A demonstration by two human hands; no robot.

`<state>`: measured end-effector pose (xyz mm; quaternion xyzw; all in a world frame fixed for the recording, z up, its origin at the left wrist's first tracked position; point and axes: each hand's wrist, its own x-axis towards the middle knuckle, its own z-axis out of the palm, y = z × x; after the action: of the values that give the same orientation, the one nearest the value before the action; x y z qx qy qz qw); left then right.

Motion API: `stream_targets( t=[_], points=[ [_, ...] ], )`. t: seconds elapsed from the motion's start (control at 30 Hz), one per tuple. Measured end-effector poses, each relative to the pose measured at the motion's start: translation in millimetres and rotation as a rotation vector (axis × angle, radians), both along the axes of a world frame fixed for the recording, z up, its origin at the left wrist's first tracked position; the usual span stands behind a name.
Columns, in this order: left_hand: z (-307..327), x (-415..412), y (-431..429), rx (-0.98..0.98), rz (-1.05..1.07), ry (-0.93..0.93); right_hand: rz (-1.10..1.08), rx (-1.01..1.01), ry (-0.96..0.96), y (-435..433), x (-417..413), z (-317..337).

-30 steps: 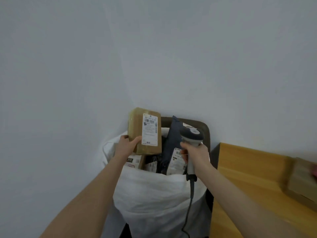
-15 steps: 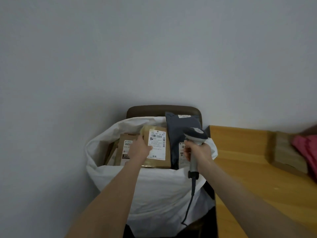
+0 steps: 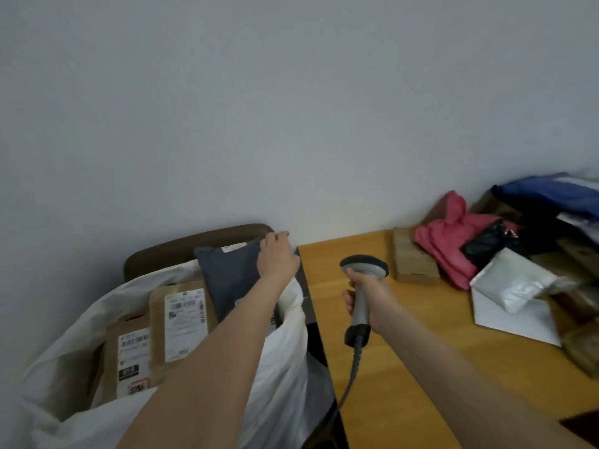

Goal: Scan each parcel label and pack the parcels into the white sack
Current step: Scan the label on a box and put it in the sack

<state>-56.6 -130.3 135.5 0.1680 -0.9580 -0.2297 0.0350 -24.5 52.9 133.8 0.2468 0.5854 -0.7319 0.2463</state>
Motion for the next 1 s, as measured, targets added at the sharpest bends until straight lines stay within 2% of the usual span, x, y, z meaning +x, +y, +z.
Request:
stream_targets(
  t=[0.17,0.37,0.5,0.6,0.77,1.0],
  points=[
    [-16.7,-50.1,99.8,-0.009,-0.215,-0.082,-0.157,0.122,-0.055,94.2,-37.8,-9.2],
    [-44.4,-119.6,206.0,-0.004,-0.245,-0.172,-0.232,0.247,-0.012,213.7,-102.5,-35.1],
    [-74.1,-164.4,269.1,0.107,-0.149,-0.284,-0.223,0.356,0.038,283.7,-156.9,-51.8],
    [-102.4,-188.4,298.3,0.217,-0.038,-0.338,-0.189,0.353,0.070,311.2,-193.9,-69.8],
    [-149.9,-210.3,302.1,0.387,0.193,-0.409,-0.061,0.243,0.093,305.7,-229.3,-110.2],
    [-190.2,-224.7,300.8,0.695,0.381,-0.443,0.215,0.183,0.117,280.1,-247.3,-160.6]
  ],
)
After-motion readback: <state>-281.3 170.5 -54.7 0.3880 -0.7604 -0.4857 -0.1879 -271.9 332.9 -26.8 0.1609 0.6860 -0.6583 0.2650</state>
